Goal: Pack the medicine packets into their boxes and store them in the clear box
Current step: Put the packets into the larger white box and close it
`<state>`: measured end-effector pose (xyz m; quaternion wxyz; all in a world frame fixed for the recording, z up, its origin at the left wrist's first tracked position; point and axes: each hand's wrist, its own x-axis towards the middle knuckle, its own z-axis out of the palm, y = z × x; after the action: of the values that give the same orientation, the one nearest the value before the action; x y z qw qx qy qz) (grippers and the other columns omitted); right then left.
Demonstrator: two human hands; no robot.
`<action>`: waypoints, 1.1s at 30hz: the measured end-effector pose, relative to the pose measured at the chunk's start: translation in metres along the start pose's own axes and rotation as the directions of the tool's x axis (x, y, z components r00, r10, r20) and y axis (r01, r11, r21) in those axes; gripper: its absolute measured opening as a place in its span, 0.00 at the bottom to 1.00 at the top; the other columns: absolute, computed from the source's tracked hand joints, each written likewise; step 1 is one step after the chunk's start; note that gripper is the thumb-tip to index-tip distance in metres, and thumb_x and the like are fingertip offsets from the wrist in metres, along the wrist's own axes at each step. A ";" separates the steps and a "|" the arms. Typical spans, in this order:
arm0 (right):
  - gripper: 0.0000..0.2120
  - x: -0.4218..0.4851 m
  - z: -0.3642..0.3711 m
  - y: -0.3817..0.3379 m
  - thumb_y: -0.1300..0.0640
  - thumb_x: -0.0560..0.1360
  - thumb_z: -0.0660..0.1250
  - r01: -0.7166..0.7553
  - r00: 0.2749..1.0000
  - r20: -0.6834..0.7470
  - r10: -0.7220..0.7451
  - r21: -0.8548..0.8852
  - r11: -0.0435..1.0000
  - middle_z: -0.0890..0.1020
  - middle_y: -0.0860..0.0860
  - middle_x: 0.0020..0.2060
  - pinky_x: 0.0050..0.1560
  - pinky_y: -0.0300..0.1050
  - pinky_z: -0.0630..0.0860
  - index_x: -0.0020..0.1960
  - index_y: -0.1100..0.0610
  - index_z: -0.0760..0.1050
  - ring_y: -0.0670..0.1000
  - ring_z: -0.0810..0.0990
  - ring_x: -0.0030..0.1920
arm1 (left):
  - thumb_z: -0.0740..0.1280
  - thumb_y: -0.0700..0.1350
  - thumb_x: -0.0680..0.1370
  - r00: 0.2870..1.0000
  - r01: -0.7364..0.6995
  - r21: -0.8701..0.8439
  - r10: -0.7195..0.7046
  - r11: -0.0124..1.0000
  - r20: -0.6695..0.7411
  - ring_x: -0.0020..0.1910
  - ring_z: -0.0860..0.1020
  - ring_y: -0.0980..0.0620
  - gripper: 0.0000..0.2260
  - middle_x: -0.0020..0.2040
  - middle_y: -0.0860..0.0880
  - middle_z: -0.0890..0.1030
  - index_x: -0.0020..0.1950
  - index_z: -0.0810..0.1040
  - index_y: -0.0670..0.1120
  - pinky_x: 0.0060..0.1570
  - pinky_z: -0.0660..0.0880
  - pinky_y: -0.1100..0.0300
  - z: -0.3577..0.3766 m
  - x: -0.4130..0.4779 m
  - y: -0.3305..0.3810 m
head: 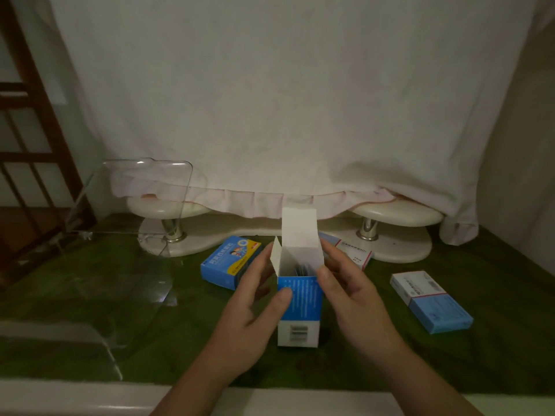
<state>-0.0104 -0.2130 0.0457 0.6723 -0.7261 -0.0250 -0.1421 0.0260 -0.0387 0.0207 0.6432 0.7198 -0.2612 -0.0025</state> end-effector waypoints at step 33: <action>0.08 0.011 0.013 -0.014 0.57 0.78 0.66 0.005 0.984 -0.176 -0.014 -0.048 0.999 0.79 0.38 0.59 0.56 0.36 0.76 0.52 0.47 0.82 0.38 0.76 0.60 | 0.62 0.40 0.80 0.965 0.043 -0.043 -0.052 0.998 -0.257 0.53 0.79 0.56 0.11 0.52 0.58 0.81 0.48 0.81 0.54 0.53 0.77 0.54 0.020 0.015 0.021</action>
<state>-0.0008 -0.2009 0.0608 0.6538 -0.7262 0.0345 -0.2095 0.0241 -0.0634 0.0416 0.6847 0.7080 -0.1578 0.0710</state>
